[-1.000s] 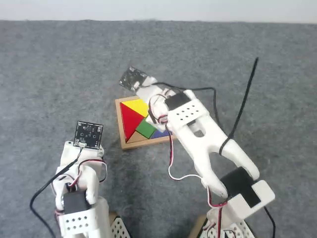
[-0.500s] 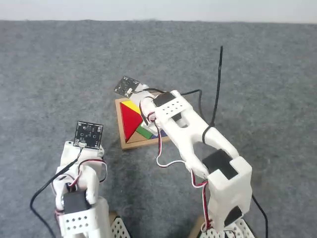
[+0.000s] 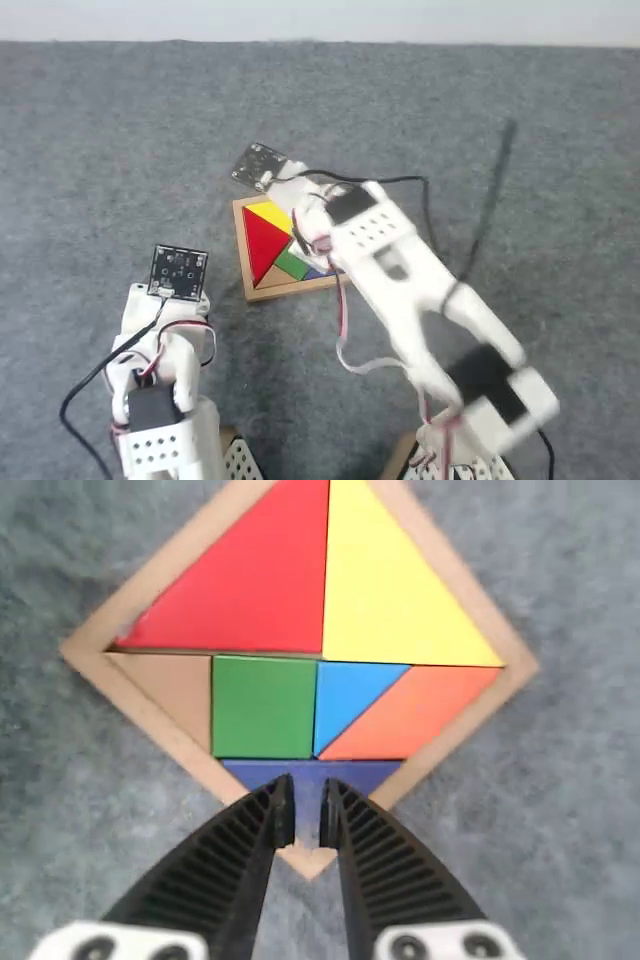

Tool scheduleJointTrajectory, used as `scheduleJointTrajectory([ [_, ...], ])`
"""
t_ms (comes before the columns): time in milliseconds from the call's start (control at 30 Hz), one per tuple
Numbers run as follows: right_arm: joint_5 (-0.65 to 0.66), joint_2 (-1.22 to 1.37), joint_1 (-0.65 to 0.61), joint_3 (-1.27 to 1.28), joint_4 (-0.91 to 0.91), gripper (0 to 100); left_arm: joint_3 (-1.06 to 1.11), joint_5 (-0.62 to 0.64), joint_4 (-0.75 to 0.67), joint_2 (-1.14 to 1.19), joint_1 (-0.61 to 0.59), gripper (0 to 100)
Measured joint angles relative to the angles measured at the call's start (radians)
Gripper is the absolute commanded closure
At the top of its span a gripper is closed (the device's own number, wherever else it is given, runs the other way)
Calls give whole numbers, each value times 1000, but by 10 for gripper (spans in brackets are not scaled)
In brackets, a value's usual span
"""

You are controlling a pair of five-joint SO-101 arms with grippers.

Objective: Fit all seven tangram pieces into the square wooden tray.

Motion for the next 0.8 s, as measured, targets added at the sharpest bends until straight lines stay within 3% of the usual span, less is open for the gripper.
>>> scheduleJointTrajectory([
  [367, -3, -795, 201, 703, -302, 960, 0, 0, -2, 0, 0, 986],
  [567, -150, -1162, 361, 1105, -361, 992, 0, 0, -2, 0, 0, 987],
  [800, -181, -1548, 356, 1350, -362, 991, 0, 0, -2, 0, 0, 987],
])
